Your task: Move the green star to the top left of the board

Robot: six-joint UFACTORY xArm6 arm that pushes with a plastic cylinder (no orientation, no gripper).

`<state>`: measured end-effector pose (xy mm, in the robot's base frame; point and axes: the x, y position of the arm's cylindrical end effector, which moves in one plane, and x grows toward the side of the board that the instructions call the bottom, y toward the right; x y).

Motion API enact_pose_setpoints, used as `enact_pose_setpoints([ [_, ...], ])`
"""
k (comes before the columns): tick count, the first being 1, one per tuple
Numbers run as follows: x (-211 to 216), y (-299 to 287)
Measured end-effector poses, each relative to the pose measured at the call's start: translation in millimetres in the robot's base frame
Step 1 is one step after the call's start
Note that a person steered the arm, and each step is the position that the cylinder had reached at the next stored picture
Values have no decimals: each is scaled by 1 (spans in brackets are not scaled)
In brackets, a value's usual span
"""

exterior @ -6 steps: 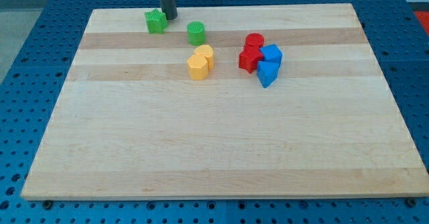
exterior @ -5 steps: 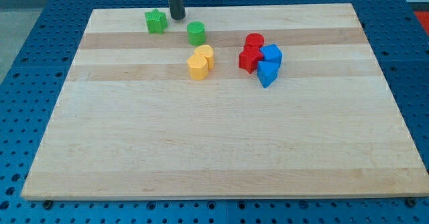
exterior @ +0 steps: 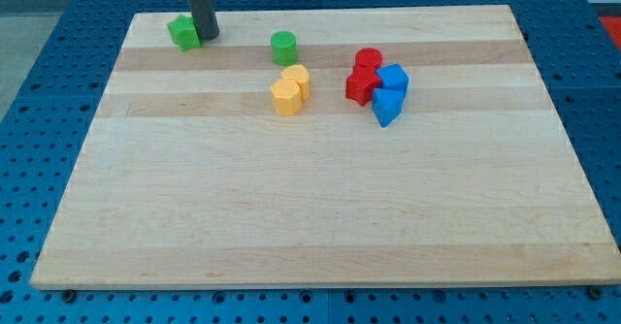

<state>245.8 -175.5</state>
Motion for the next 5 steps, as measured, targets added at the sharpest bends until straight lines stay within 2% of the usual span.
enact_pose_setpoints([
  [5, 33, -26],
])
